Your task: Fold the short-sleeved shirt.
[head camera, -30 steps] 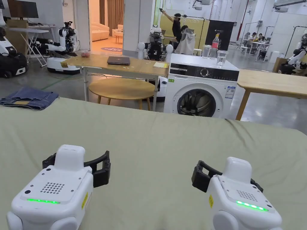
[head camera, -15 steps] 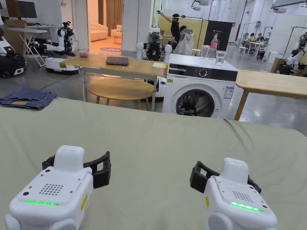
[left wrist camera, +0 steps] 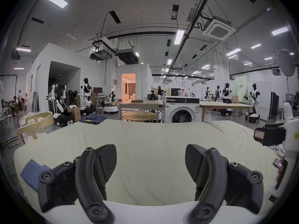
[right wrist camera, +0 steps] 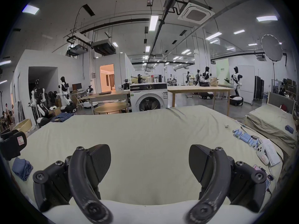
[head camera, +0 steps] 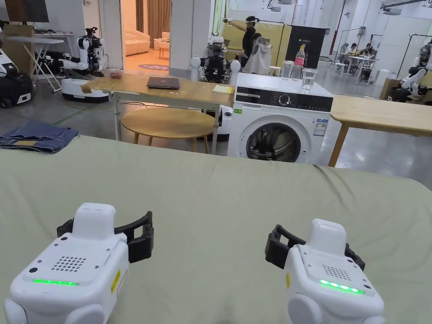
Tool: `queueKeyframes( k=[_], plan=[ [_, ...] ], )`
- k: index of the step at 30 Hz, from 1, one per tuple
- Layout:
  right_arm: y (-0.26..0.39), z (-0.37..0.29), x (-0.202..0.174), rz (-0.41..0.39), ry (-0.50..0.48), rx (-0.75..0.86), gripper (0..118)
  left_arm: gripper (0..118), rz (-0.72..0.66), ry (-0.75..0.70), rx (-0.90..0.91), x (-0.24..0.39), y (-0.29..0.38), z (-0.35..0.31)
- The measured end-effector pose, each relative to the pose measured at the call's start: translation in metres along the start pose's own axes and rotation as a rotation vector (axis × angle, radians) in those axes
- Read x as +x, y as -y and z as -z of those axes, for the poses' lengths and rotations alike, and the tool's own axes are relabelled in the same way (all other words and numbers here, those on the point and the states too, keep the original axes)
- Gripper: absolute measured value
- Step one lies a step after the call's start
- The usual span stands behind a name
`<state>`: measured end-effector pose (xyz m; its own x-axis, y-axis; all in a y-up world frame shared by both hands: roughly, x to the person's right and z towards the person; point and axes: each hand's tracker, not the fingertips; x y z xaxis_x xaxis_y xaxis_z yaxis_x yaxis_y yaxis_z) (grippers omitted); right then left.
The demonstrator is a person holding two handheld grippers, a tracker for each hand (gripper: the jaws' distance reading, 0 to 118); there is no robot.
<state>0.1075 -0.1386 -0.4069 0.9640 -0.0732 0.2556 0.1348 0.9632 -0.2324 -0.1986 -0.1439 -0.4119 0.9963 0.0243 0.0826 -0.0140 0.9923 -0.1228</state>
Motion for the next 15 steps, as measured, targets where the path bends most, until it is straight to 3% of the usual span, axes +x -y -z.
queueKeyframes(
  k=[12, 15],
  plan=[
    [0.0044, 0.0029, -0.0051, -0.06, -0.005, -0.005, 100, 88, 0.031, 0.008, -0.015, 0.0036, 0.0017, 0.0021],
    [0.0026, 0.0044, -0.0051, -0.039, -0.032, -0.019, 100, 88, 0.033, 0.011, -0.019, 0.0034, 0.0035, 0.0027]
  ],
)
